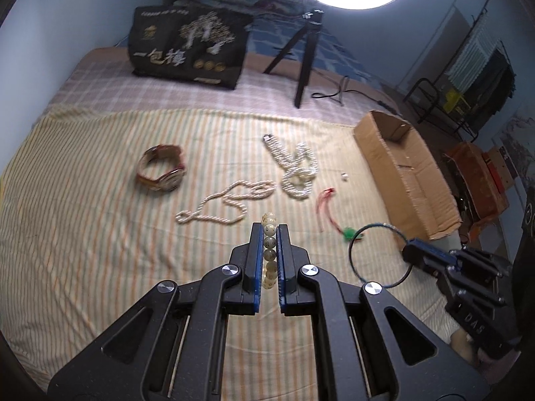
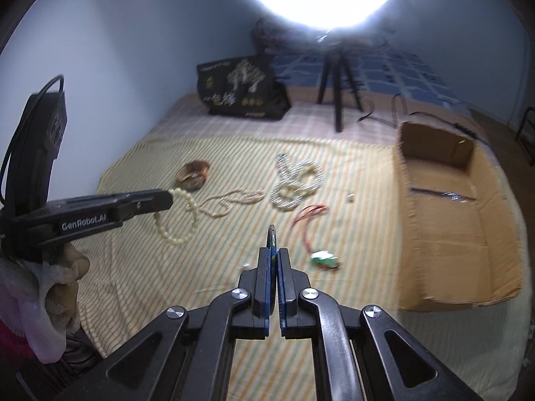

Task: Organize jewelry
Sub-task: 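Carry the bracelet and bangle with both tools over the cardboard box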

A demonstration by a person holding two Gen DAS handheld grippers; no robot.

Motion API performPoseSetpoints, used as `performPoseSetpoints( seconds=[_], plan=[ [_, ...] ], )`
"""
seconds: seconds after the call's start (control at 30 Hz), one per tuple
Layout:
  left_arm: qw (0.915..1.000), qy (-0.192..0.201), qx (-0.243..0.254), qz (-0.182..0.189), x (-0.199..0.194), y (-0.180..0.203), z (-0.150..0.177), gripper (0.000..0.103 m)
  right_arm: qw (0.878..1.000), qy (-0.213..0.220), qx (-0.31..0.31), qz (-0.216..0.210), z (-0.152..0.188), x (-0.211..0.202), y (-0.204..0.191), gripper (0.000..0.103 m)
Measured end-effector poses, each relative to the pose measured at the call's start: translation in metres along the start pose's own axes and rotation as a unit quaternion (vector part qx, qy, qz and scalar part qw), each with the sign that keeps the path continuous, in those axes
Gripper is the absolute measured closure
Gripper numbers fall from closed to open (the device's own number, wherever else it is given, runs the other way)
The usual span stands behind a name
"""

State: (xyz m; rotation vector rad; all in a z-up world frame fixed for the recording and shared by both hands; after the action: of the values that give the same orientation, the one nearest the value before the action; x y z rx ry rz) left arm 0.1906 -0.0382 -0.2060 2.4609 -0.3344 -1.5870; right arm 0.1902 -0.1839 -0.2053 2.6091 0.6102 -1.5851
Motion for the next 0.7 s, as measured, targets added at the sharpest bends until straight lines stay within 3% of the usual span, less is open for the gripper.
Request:
performPoseSetpoints(
  seconds=[0.37,0.7],
  plan=[
    [0.9982,0.019,0.044,0.036,-0.002,0.072,-0.021,0.098,0.996,0.048,0.059,0.045,-0.016,-0.051,0.085,0.102],
    [0.9945,0.021,0.076,0.07,0.012,0.138,-0.046,0.098,0.991,0.054,0.096,0.078,-0.016,-0.069,0.152,0.102]
  ],
)
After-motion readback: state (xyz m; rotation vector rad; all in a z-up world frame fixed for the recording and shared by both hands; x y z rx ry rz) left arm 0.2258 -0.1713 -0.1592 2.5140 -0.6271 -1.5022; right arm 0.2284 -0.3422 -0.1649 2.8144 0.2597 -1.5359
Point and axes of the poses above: each gripper's, at about its wrist camera, not at the fingertips, and x roughly the way its jaws point, y to its right, z to its underside, the point moved 10 cm from there along x, roughly the way its jaws point, and after that the axes turned 8 degrees about -y, right-handed, at the moved point
